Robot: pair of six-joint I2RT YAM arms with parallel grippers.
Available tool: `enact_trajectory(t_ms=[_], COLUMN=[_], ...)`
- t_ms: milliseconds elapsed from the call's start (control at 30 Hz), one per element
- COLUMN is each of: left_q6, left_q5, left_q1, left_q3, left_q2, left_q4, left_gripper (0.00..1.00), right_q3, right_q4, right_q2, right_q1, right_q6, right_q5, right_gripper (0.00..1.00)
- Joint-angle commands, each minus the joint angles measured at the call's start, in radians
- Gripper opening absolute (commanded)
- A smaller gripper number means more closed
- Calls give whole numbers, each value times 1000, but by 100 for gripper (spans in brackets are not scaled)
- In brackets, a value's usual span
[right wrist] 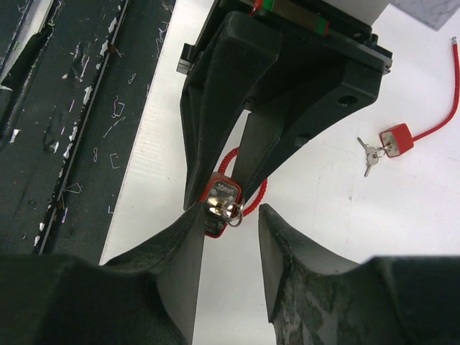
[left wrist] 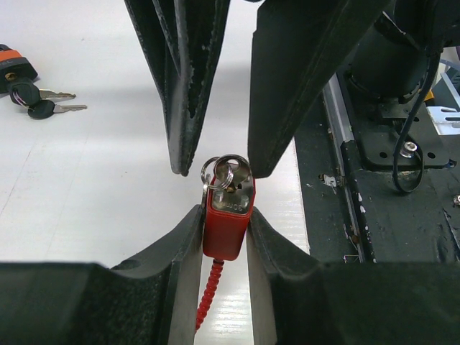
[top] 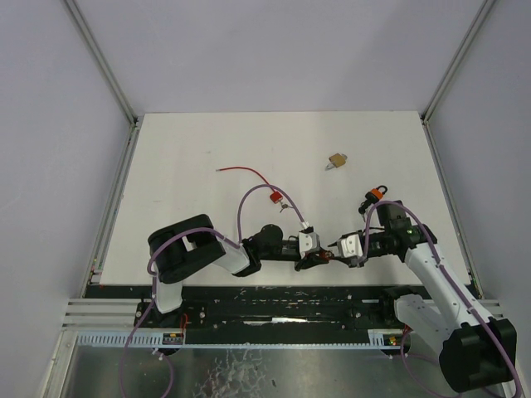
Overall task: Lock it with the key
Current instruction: Lock the lock.
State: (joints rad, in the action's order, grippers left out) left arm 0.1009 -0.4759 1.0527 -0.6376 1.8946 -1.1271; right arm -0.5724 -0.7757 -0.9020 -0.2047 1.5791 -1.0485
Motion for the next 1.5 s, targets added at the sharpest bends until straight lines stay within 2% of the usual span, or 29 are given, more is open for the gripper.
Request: enact_trajectory(t_ms=[0, 133, 200, 267, 333, 367, 467, 567, 1000, 1467], left_q6=[-17, -32, -44, -64, -91, -102, -117, -116, -112, -107], left_q5=[5, 23, 37, 53, 76, 91, 127, 155, 249, 257], left_q1=[-8, -14, -13, -10, -10, -8, -1, 10, 27, 32], left_q3=[5, 32, 45, 55, 67, 75, 88, 81, 64, 55], left_q2=[0, -2, 3, 12, 24, 31, 45, 50, 52, 53], left_q4=[-13, -63, -97, -137, -193, -225, -264, -254, -212, -195], left_gripper=[0, 0, 0, 0, 0, 0, 0, 0, 0, 0], right_q3=[-31, -49, -45, -46, -48, -62, -103, -112, -89, -83], right_q4=[-29, -51, -14, 37, 143, 147, 109, 156, 208, 202], right_q2=[31, 110, 141, 149, 127, 105, 20, -25, -36, -59], right_q1=[-7, 44, 70, 77, 77, 78, 77, 75, 37, 11], right_q6=[-58, -149, -250, -385, -649, -709, -746, -853, -897, -884], right_q5=[-31, -78, -102, -112, -101, -95, -81, -26, 53, 59], right_gripper=[46, 56, 59, 59, 58, 57, 55, 51, 42, 40])
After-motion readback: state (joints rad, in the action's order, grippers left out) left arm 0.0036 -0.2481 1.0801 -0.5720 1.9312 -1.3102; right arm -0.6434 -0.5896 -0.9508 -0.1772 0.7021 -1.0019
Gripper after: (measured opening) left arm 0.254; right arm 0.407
